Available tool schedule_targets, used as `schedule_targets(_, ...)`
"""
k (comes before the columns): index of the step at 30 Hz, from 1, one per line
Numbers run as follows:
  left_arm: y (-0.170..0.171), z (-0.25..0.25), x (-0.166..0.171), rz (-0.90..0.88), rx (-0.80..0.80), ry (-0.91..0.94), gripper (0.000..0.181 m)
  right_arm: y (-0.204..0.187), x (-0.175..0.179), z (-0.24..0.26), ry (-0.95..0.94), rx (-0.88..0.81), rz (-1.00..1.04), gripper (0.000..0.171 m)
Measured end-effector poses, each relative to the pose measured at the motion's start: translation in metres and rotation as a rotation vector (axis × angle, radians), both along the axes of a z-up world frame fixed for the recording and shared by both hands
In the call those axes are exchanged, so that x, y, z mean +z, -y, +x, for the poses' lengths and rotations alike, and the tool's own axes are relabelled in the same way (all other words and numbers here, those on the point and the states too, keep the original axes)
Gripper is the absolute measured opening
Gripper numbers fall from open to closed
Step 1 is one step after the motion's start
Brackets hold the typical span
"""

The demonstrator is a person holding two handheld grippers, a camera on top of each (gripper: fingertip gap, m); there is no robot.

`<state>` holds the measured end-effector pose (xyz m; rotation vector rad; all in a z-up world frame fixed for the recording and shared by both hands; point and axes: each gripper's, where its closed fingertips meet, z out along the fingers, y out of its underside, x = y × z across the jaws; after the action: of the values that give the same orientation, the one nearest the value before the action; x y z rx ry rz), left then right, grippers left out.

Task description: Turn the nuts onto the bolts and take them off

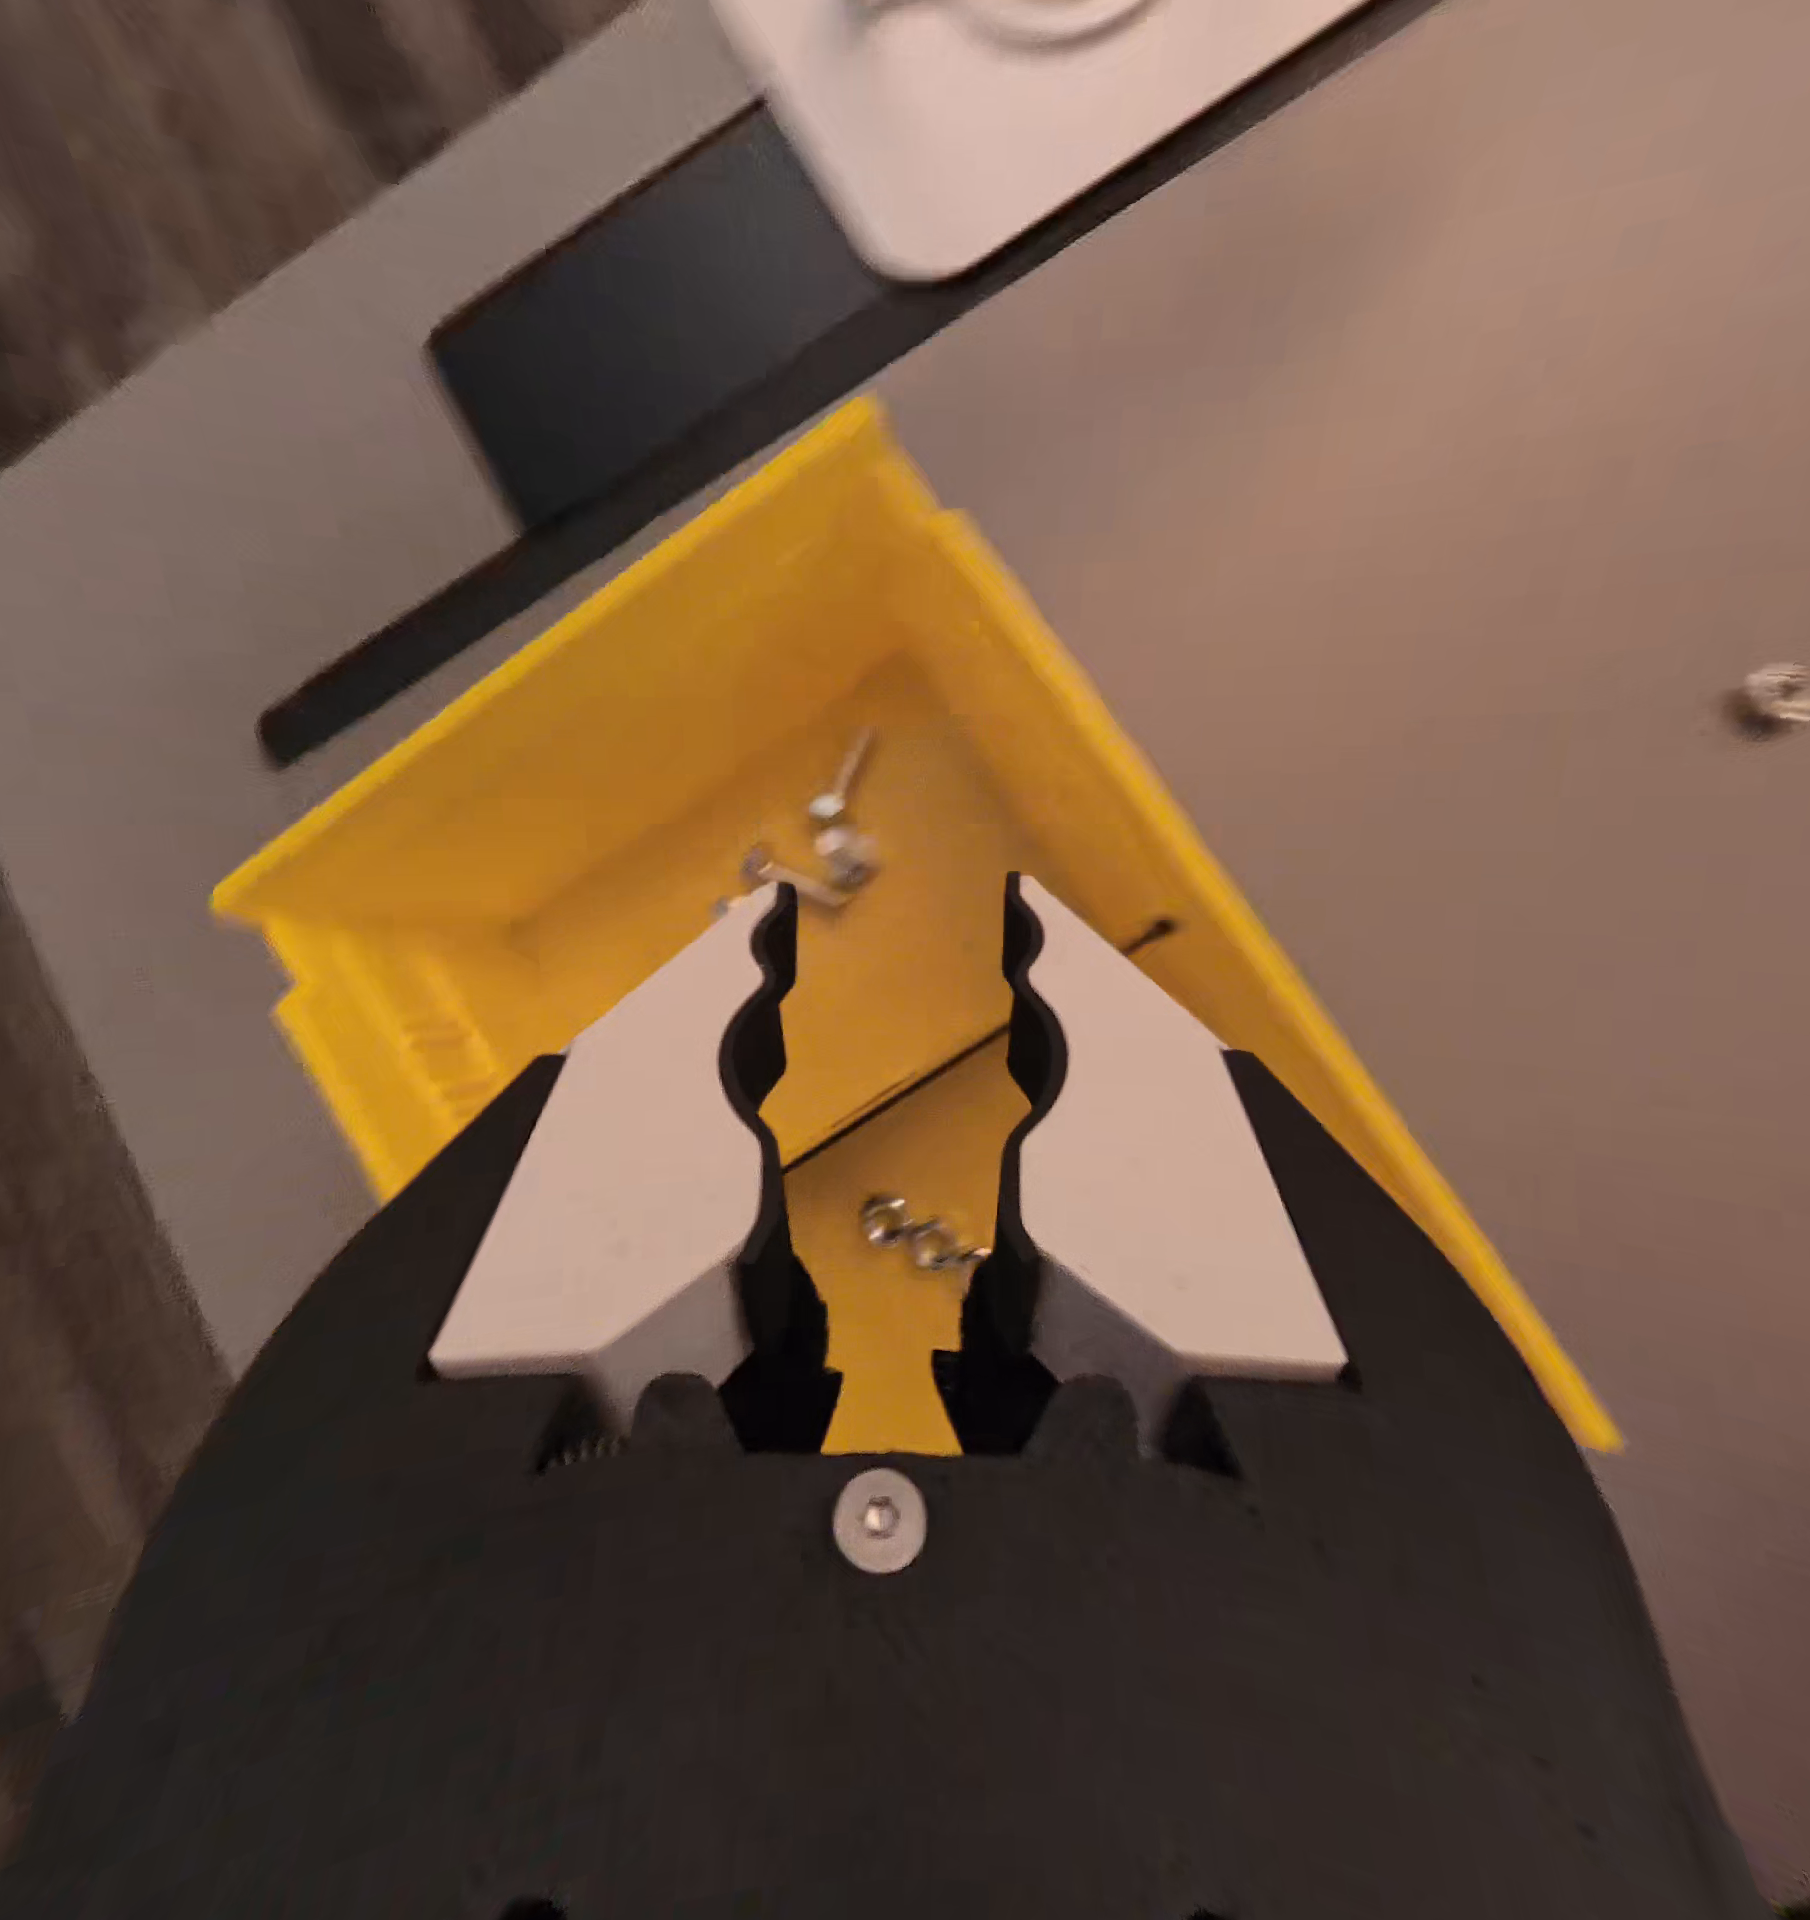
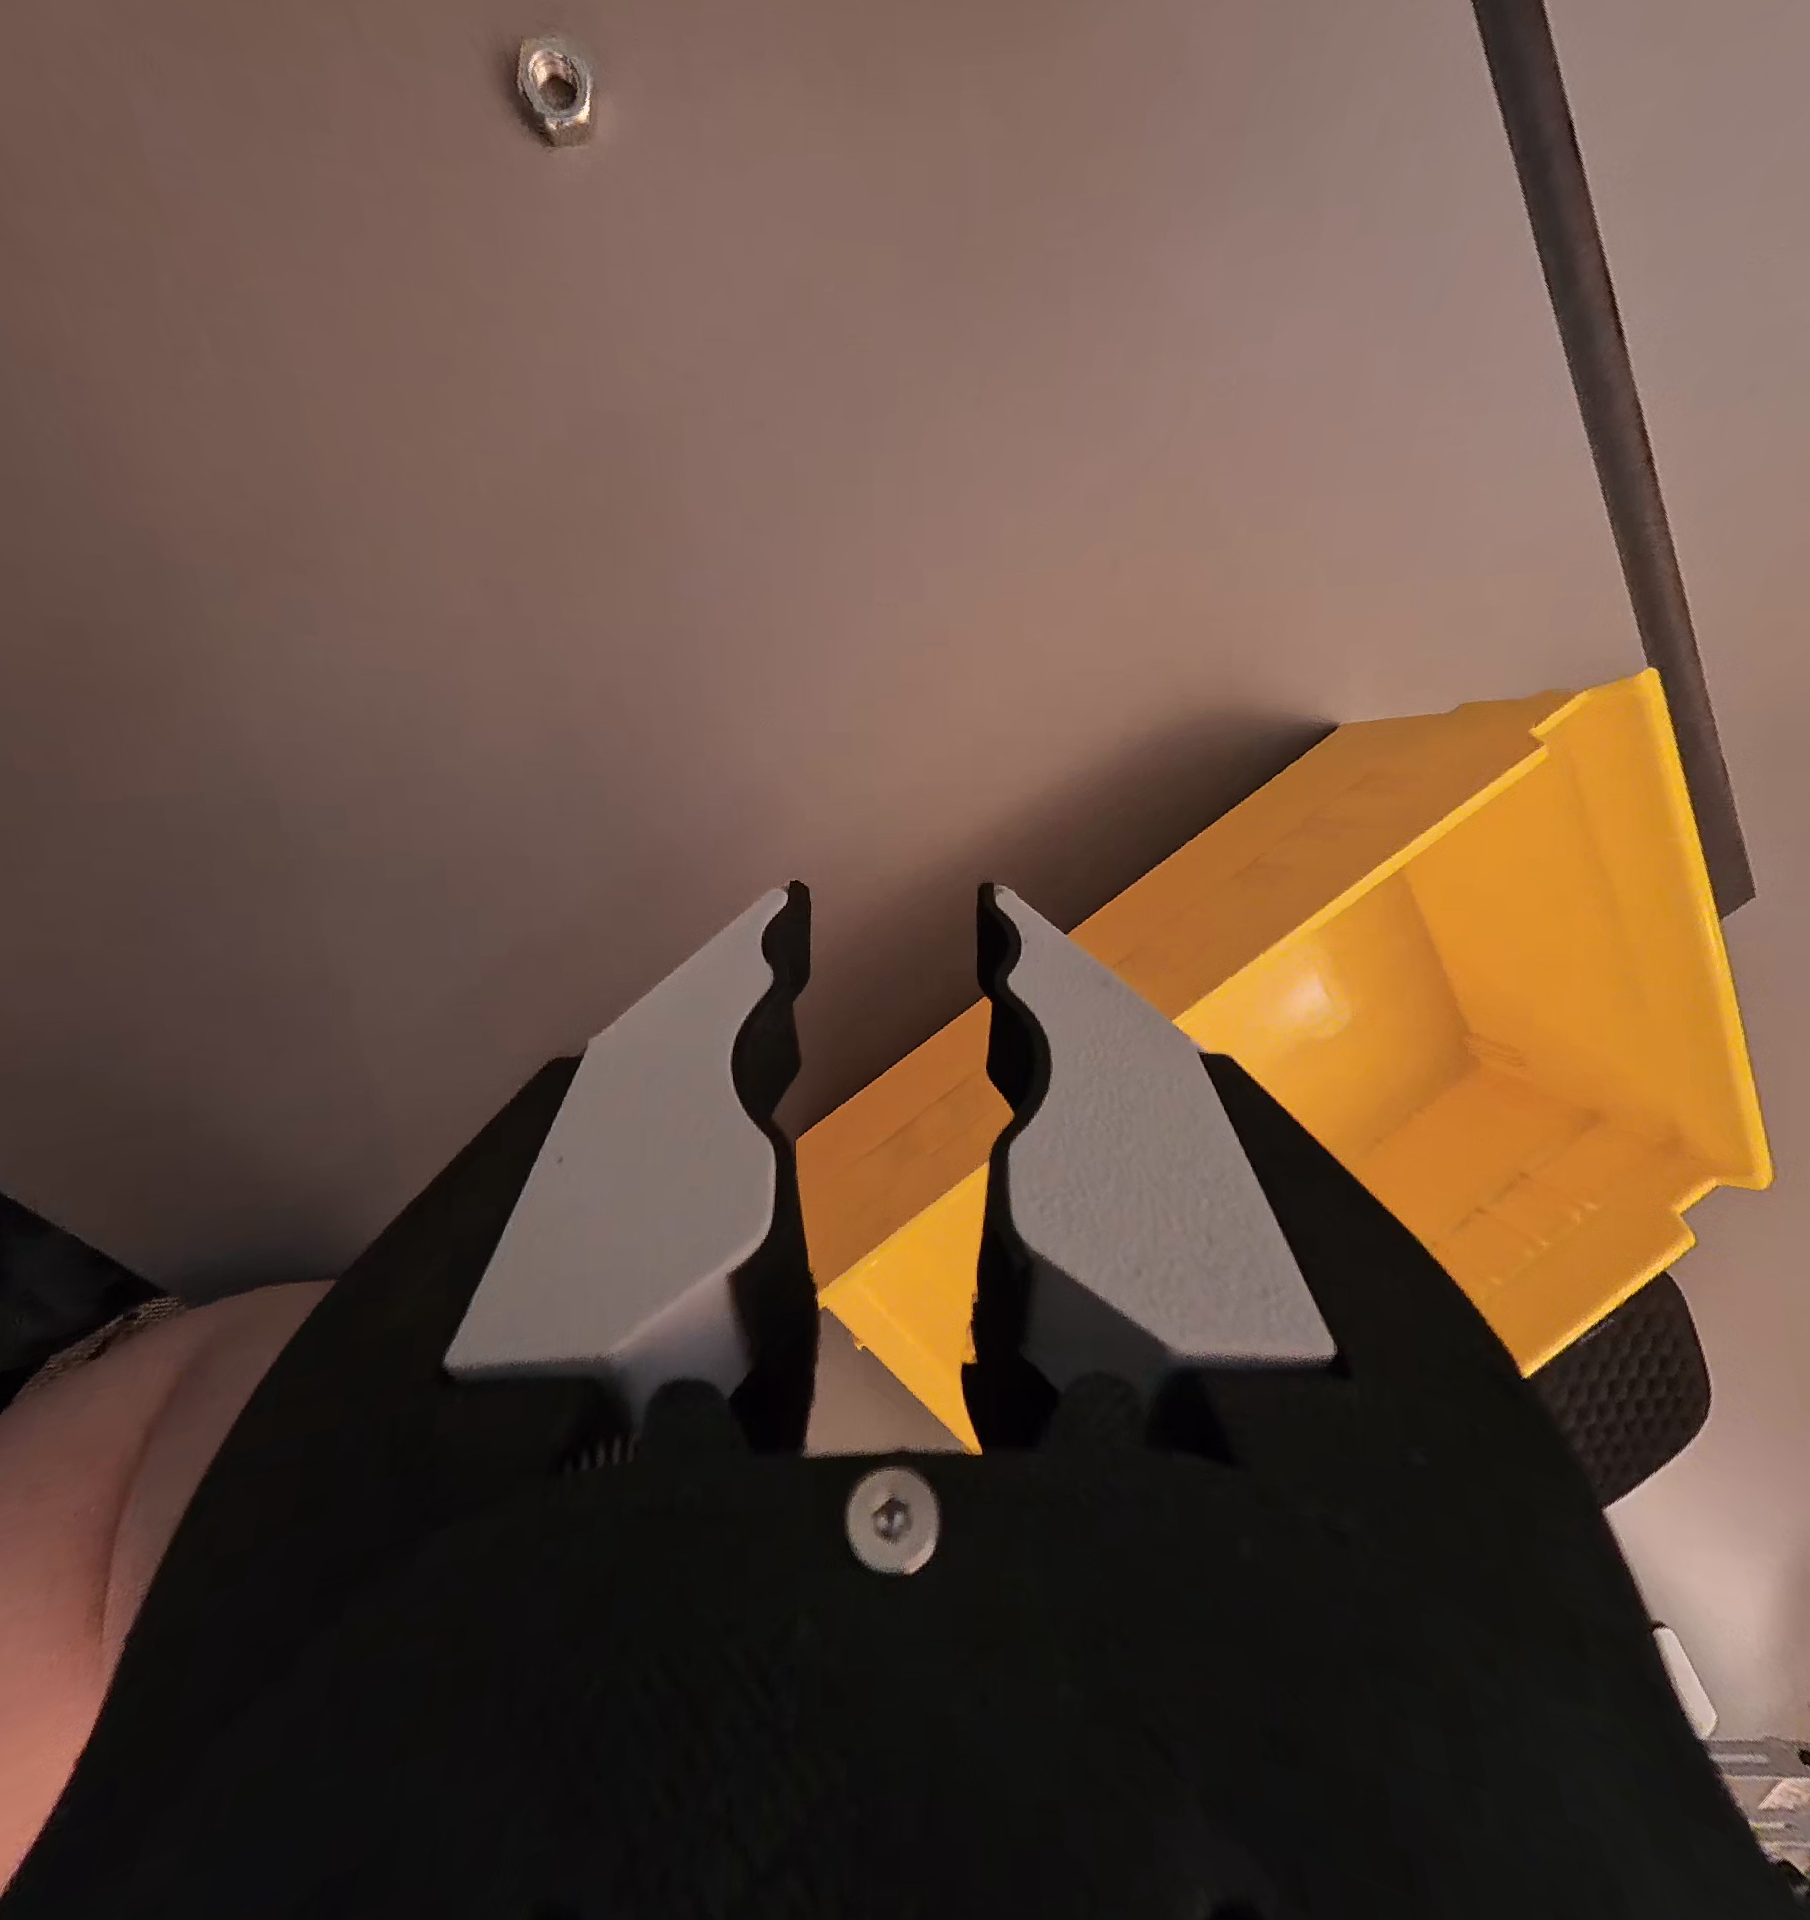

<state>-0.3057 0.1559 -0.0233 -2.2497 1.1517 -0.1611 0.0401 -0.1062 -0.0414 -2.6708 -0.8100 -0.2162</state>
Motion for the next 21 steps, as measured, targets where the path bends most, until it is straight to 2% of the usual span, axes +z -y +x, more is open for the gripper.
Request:
schedule_targets(1,-0.013,-0.015,-0.007,-0.019,0.059,-0.015,0.038,-0.001,-0.001,0.000,0.003,0.000,-0.005,0.031)
schedule_targets(6,-0.049,-0.042,-0.050,-0.140,0.179,-0.076,0.036,-0.004,-0.008,-0.001,0.019,-0.006,-0.038,0.032)
schedule_targets(11,-0.059,-0.045,-0.084,-0.202,0.205,-0.172,0.034,-0.009,-0.012,-0.001,0.025,-0.012,-0.058,0.032)
schedule_targets(15,-0.063,-0.053,-0.100,-0.228,0.225,-0.232,0.033,-0.007,-0.014,0.002,0.030,-0.023,-0.070,0.032)
schedule_targets(21,-0.067,-0.056,-0.111,-0.242,0.234,-0.240,0.020,-0.007,-0.014,0.002,0.023,-0.021,-0.071,0.032)
